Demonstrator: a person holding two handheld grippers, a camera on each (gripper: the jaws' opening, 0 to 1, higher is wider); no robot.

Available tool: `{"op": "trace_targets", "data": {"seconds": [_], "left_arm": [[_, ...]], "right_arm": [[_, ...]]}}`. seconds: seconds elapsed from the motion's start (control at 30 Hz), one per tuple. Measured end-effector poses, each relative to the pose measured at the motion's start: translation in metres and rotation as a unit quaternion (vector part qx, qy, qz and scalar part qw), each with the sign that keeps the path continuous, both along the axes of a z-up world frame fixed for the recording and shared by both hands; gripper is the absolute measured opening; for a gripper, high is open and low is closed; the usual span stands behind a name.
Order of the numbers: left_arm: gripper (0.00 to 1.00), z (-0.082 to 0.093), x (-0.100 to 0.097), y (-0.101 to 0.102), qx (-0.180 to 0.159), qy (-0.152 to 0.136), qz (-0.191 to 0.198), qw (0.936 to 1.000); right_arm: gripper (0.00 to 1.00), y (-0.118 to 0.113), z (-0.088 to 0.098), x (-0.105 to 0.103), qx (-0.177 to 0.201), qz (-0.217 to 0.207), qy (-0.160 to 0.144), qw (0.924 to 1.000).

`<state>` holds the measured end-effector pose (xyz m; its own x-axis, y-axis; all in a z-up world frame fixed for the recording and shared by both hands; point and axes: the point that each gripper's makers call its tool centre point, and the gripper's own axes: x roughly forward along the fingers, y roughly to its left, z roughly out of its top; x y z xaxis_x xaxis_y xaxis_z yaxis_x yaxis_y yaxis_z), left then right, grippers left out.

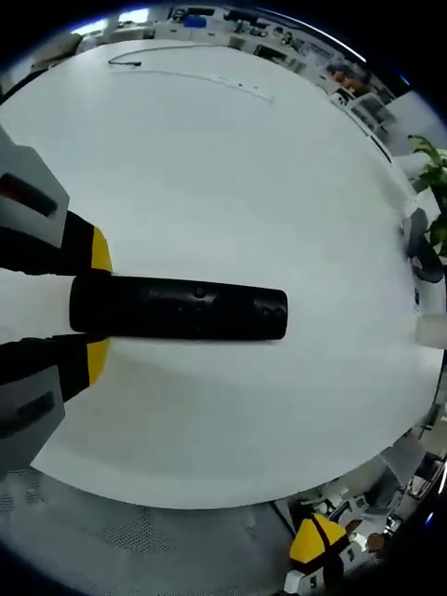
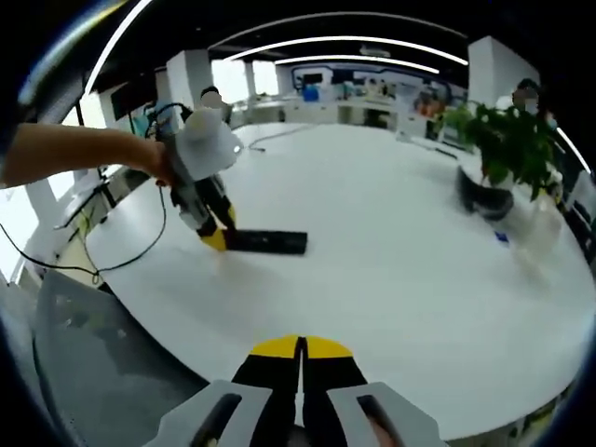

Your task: Press the specified remote control buttons in sequence, fully releasing each button before pressing the next.

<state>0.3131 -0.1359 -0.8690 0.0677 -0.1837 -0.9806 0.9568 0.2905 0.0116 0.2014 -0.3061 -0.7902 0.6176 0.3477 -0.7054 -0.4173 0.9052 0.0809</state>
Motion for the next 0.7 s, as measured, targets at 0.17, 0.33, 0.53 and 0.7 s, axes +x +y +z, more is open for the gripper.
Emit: {"op": "trace_targets", "data": {"seconds": [0.17, 0.33, 0.53, 0.7], "left_arm": [[0.22, 0.001, -0.013, -0.001, -0.007, -0.004, 0.003, 1.0000], [0.22, 0.001, -0.023, -0.002, -0.016, -0.006, 0.005, 0.9998], [0.22, 0.003, -0.035, -0.004, -0.023, -0.008, 0.004, 0.9997], [0.22, 0.002, -0.044, -0.005, -0.025, -0.008, 0.002, 0.9997]], "right_arm": [[0.00, 0.001, 0.000, -0.001, 0.010, -0.004, 0.007, 0.9999], [0.00, 0.002, 0.000, -0.002, 0.009, -0.002, 0.008, 0.9999], [0.00, 0.005, 0.002, -0.003, 0.023, 0.003, 0.012, 0.9997], [0.00, 0.010, 0.004, -0.004, 0.032, 0.012, 0.015, 0.9993]]}}
